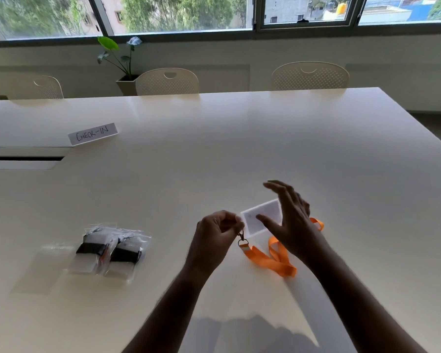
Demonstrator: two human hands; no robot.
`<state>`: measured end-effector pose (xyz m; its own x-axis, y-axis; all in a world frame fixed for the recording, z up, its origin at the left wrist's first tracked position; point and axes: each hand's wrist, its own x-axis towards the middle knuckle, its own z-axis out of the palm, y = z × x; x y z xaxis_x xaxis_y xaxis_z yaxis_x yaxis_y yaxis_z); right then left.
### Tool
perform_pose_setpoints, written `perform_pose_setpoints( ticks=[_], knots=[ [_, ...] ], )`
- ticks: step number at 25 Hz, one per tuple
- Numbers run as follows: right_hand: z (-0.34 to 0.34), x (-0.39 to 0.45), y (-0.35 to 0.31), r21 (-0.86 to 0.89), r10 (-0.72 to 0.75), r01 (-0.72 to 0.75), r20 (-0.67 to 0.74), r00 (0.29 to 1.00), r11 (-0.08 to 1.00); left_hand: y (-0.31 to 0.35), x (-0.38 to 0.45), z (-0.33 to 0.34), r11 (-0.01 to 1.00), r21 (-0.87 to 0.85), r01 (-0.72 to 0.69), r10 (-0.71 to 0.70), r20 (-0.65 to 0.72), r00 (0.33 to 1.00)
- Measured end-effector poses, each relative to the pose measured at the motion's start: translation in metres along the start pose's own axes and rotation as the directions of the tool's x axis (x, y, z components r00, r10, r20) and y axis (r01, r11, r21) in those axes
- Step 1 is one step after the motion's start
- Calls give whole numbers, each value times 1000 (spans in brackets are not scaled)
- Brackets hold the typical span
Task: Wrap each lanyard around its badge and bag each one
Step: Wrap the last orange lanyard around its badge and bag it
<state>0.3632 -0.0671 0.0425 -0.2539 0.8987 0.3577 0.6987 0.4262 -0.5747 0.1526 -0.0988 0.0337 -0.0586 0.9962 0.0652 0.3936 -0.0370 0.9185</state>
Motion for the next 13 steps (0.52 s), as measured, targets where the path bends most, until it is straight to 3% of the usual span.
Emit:
perform_pose_setpoints(
  ticks=[3, 6, 9, 13],
  knots=[
    [8, -1, 1, 277, 252, -273, 110, 962, 921, 0, -3, -6, 973, -210, 92, -97, -13, 995],
    [15, -2, -2, 543, 331, -462, 326, 886, 702, 2, -9, -9, 910, -379, 166, -183, -8, 983],
    [25, -4, -7, 672, 297, -477, 374, 879, 567, -1, -13, -10, 871, -447, 204, -214, 28, 976],
    [36, -2, -14, 778, 245, -391, 308, 919, 492, -4, -13, -10, 868, -449, 210, -192, 86, 978]
  ],
)
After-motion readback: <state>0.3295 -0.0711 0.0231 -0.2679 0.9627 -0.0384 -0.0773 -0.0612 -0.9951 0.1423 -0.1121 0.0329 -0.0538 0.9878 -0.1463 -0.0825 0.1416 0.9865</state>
